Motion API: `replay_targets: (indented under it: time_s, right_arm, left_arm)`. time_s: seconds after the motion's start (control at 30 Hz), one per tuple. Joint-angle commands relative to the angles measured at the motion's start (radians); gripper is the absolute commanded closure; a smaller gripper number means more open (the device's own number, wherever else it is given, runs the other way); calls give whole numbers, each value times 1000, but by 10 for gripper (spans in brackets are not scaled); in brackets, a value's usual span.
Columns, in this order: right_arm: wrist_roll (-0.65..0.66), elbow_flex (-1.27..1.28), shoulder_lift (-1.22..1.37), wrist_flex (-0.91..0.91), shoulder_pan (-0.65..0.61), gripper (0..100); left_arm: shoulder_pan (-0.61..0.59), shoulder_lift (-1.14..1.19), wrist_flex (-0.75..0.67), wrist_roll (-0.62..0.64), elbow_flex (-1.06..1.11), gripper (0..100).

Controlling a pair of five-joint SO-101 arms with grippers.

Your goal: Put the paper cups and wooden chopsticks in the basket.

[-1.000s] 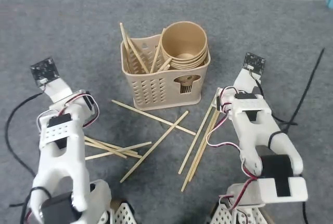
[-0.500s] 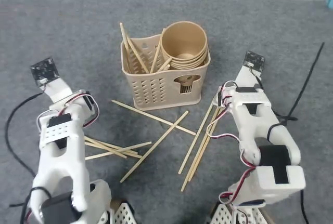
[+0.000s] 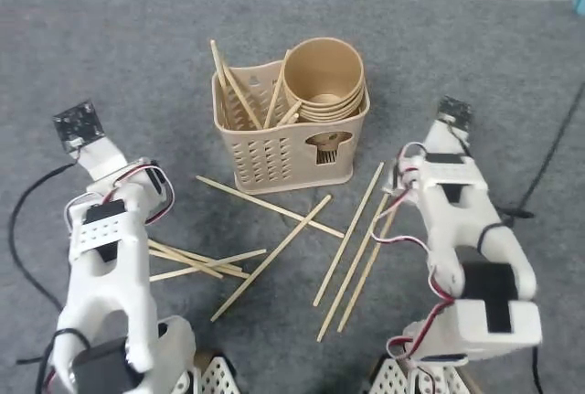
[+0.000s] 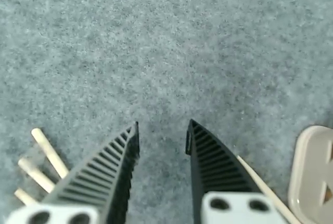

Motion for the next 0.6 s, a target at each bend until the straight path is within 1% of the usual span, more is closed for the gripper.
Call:
replay_targets:
  time_s: [0.0,0.27,0.57]
  right_arm:
    - [20,48,-154,16,53,991]
    - [21,186,-519,33,59,991]
    - [37,204,-1067,177,147,991]
  left_arm:
    - [0,0,2,-2,-47,862]
    - [-2,0,2,-2,-48,862]
    - [-2,0,2,-2,-48,862]
